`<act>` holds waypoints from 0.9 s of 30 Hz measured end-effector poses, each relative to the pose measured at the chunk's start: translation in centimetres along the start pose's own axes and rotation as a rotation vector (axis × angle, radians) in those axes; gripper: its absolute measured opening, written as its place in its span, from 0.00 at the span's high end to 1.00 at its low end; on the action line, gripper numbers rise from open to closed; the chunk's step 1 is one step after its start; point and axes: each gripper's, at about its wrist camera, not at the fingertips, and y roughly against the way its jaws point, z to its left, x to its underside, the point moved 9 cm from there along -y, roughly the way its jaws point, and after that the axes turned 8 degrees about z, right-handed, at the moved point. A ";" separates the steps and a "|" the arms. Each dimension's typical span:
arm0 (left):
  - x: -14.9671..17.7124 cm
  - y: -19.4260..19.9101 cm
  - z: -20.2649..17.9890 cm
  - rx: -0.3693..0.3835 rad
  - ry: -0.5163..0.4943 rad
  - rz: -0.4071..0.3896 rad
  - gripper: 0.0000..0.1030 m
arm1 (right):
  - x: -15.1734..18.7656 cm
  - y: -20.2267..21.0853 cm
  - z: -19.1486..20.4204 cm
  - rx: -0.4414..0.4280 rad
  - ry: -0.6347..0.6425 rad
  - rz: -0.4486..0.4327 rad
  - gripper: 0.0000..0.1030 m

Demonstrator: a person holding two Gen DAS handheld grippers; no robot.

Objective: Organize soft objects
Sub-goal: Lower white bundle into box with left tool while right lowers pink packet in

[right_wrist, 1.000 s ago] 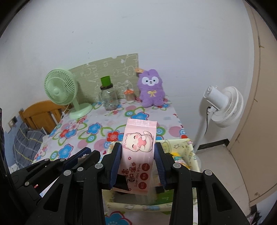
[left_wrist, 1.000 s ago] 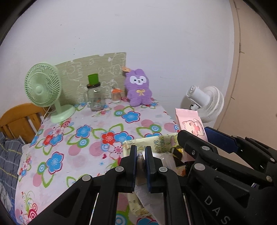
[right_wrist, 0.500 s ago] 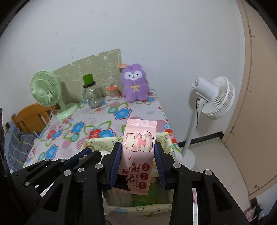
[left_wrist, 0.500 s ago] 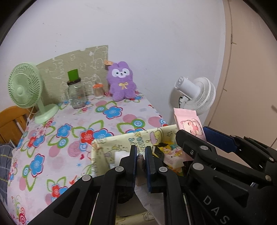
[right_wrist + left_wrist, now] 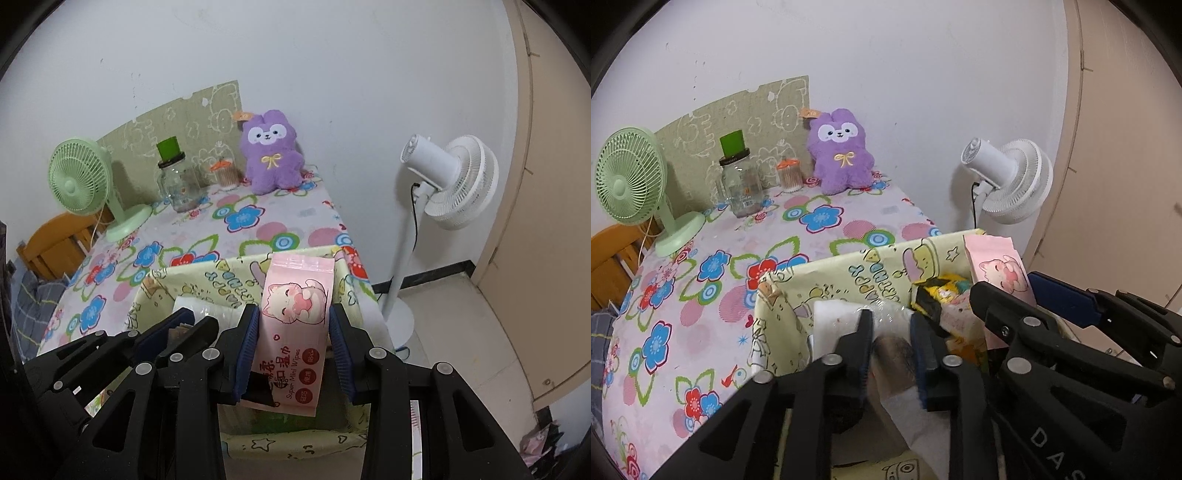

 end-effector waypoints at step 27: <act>-0.2 0.1 2.4 -0.056 0.002 -0.001 0.32 | -0.8 -1.0 2.1 -0.037 0.036 0.009 0.42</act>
